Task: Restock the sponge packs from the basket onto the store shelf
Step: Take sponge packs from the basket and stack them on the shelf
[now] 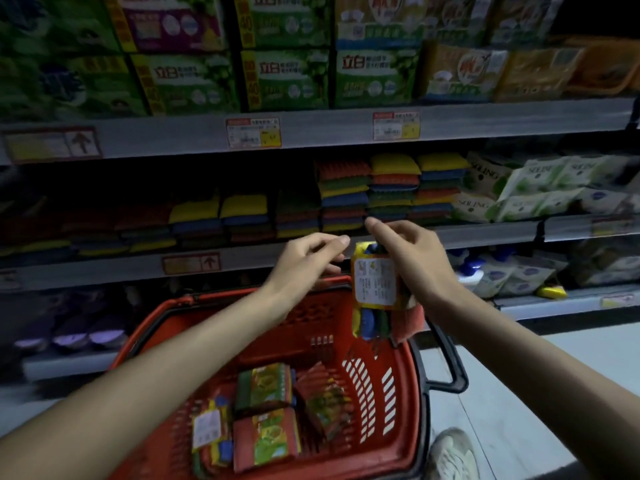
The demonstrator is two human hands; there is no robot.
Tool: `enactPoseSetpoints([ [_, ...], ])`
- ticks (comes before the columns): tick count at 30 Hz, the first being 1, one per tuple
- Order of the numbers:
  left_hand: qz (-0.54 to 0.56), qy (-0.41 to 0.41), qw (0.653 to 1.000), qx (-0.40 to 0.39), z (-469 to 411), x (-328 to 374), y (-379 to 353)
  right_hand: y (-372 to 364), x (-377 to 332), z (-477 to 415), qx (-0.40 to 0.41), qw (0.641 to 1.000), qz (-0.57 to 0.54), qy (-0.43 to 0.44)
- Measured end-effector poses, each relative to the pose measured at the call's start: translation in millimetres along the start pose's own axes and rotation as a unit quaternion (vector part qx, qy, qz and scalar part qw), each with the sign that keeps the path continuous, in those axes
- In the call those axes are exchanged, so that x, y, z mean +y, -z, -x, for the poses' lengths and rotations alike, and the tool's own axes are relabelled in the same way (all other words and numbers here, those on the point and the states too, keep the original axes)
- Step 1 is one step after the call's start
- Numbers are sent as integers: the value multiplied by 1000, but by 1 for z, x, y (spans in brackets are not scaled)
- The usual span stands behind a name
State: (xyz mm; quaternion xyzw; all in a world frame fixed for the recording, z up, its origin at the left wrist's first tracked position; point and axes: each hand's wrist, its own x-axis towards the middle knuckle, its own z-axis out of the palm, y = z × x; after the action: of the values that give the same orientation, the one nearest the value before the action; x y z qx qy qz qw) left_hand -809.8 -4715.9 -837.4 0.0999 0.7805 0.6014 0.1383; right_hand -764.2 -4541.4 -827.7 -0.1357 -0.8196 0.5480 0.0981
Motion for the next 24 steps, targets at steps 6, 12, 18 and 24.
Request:
enactPoseSetpoints([
  [6,-71,-56,993,-80,44,-19,37,-30,-16,31,2,996,-26,82],
  [12,-80,-75,991,-82,60,-37,63,-67,-16,39,-19,997,-24,73],
  [18,-88,-65,992,-68,64,-41,63,-85,-24,37,-23,998,-49,14],
  [24,0,-15,1000,-24,58,-43,62,-88,-35,26,-82,982,-140,-94],
])
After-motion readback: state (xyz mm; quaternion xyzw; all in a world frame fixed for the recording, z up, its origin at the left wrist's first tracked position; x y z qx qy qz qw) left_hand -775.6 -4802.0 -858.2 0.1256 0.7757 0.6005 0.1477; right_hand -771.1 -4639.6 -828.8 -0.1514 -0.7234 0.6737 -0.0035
